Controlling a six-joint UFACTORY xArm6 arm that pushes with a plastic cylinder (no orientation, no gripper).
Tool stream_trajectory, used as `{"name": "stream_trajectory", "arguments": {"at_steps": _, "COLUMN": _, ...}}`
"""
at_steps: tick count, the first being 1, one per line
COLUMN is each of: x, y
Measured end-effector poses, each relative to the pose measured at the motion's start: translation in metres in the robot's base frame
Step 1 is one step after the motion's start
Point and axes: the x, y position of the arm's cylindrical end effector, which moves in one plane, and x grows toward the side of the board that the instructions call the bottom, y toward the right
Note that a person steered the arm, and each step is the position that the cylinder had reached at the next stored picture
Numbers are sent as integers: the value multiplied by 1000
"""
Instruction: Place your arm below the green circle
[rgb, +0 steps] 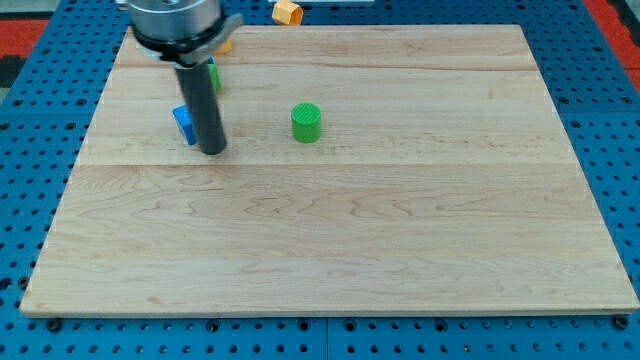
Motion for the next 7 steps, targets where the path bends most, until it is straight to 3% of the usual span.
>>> {"name": "stream_trajectory", "arguments": {"at_steps": 2, "x": 5, "y": -55}}
{"name": "stream_trajectory", "arguments": {"at_steps": 3, "x": 30, "y": -37}}
{"name": "stream_trajectory", "arguments": {"at_steps": 6, "x": 94, "y": 177}}
{"name": "stream_trajectory", "arguments": {"at_steps": 7, "x": 63, "y": 203}}
